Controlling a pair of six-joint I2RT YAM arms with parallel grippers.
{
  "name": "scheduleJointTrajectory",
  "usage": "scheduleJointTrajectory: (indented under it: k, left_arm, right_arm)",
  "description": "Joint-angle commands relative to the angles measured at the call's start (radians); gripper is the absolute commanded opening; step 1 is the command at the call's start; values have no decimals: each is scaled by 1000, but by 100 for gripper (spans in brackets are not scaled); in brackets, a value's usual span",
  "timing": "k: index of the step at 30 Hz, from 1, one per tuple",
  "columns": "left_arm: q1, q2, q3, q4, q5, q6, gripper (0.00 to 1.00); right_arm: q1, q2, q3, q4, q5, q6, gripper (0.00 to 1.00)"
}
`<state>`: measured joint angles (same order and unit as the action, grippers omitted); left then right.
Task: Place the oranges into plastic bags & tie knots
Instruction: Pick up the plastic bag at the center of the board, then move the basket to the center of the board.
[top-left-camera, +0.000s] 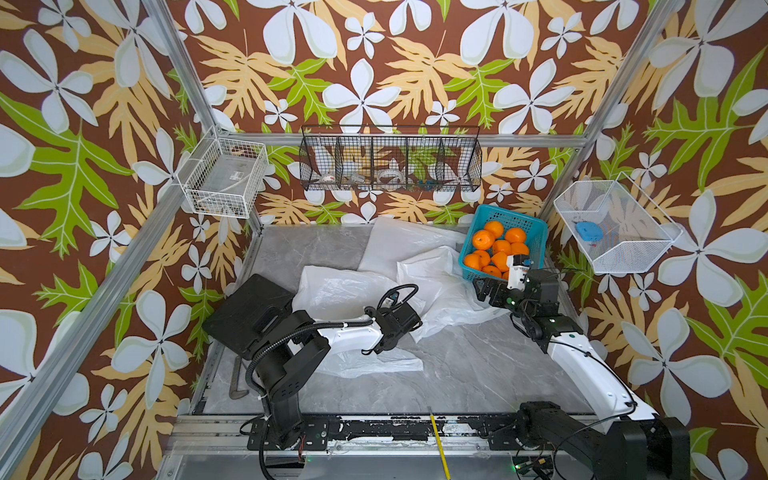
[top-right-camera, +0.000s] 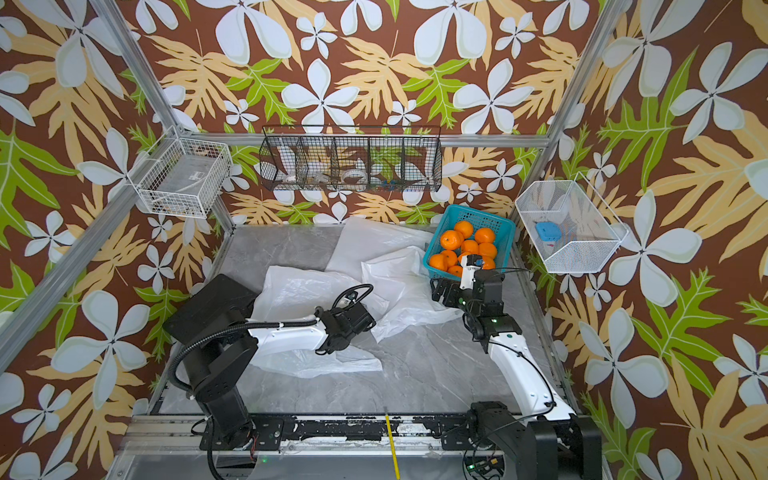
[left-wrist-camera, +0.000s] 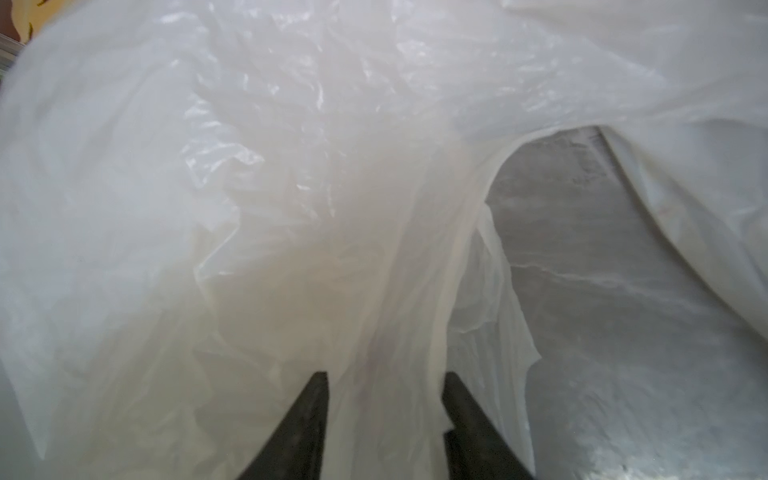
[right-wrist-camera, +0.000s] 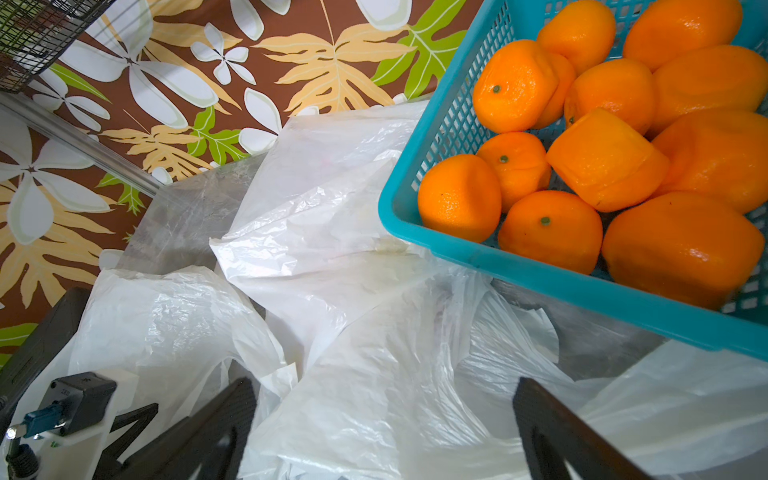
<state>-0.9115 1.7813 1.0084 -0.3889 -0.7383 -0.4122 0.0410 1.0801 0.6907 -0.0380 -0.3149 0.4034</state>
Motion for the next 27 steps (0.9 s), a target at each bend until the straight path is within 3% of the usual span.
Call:
scheduleJointTrajectory:
  k: [1, 4, 9, 21, 27]
  left_arm:
    - [0, -14, -3, -19, -79, -3, 21]
    - [-1, -64, -19, -18, -99, -9, 0]
    - [3, -225, -56, 20, -53, 13, 0]
    - [198, -678, -114, 102, 420, 51, 0]
    - [309, -768, -73, 92, 619, -34, 0]
  right_arm:
    - [1, 4, 11, 1, -15, -15, 99]
    - [1, 20, 37, -29, -29, -21, 99]
    - [1, 88, 90, -76, -78, -10, 99]
    - [0, 296, 267, -112, -31, -39, 99]
    - [-3, 407, 360, -152, 13, -89, 99]
